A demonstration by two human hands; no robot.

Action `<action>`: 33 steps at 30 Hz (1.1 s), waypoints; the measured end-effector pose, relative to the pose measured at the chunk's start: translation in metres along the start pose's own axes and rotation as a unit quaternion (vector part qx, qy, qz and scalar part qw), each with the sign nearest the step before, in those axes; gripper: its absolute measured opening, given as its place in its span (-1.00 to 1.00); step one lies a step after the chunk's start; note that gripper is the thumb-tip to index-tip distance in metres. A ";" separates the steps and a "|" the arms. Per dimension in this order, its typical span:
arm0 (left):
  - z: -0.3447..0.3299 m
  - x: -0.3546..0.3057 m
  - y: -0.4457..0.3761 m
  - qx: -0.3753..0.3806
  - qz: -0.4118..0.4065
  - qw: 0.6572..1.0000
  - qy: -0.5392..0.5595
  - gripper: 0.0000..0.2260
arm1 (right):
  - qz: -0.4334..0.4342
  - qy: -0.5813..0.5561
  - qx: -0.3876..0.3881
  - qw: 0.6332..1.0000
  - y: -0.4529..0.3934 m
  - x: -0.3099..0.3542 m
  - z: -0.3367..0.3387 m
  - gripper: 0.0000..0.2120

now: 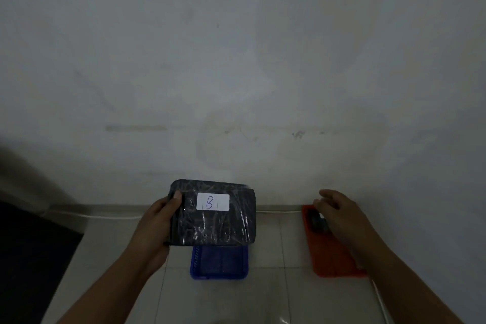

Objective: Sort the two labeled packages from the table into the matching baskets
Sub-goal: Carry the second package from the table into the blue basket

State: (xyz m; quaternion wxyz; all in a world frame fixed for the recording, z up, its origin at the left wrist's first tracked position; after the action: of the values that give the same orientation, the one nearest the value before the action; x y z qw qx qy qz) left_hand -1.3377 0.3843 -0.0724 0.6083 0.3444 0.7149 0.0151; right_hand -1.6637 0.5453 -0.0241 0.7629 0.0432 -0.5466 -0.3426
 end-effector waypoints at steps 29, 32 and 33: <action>0.171 0.352 -0.335 -0.006 -0.009 0.994 -0.112 -0.68 | 0.082 0.114 0.027 0.990 -0.383 -0.321 -0.247 -0.60; 0.175 0.371 -0.353 0.001 -0.006 0.994 -0.113 -0.74 | 0.090 0.100 0.029 0.990 -0.401 -0.337 -0.261 -0.59; 0.176 0.375 -0.358 0.005 -0.003 0.993 -0.114 -0.74 | 0.092 0.101 0.033 0.990 -0.404 -0.342 -0.265 -0.59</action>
State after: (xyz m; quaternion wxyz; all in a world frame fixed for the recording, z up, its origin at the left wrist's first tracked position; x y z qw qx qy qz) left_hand -1.3608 0.2326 -0.5978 0.6843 0.3445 0.6420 -0.0296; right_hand -1.6839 0.3507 -0.5830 0.8404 0.0522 -0.4795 -0.2470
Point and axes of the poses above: each hand's wrist, its own y-axis away from the middle knuckle, its own z-axis out of the back of the hand, x = y × z, the point moved 9 cm from there along -y, towards the middle knuckle, and after that the axes turned 12 degrees about x, right-handed, at the moved point
